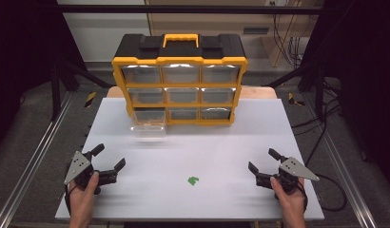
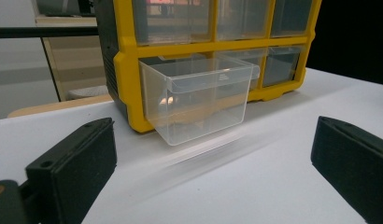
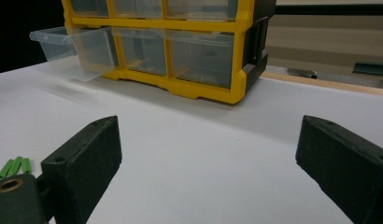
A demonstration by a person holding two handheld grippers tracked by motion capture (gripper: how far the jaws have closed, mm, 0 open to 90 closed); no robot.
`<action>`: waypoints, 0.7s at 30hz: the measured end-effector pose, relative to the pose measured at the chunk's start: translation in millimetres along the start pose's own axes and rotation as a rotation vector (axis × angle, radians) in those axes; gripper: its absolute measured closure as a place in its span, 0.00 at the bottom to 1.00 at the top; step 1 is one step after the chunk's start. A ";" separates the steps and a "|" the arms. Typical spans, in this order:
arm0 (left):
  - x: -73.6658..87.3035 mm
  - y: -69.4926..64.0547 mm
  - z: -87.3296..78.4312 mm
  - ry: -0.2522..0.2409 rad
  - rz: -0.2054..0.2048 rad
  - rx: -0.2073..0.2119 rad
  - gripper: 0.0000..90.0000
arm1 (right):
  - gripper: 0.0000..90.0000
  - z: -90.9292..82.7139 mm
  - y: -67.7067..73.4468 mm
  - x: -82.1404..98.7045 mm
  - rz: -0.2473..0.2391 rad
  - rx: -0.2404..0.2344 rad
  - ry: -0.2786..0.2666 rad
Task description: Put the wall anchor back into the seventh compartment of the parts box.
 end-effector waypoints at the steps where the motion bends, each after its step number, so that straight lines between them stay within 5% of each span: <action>1: -0.1 -0.1 0.2 -0.001 0.001 0.001 0.00 | 0.08 0.2 0.2 0.5 -0.002 -0.001 0.006; 13: 0.3 1.7 -0.3 -0.001 0.007 -0.013 0.01 | 0.07 5.6 11.4 1.2 -0.049 0.013 0.101; 21: 0.3 1.8 0.1 -0.004 0.010 -0.011 0.01 | 0.09 24.9 39.3 -4.6 -0.098 -0.047 0.198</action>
Point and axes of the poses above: each handheld gripper's, and its own axes: z roughly forward along the jaws, x roughly out of its underside, y roughly to its left, the point moved 6 cm from there along z, roughly forward along the jaws, and after that the axes turned 1 degree about -x, right-handed, at the moved point
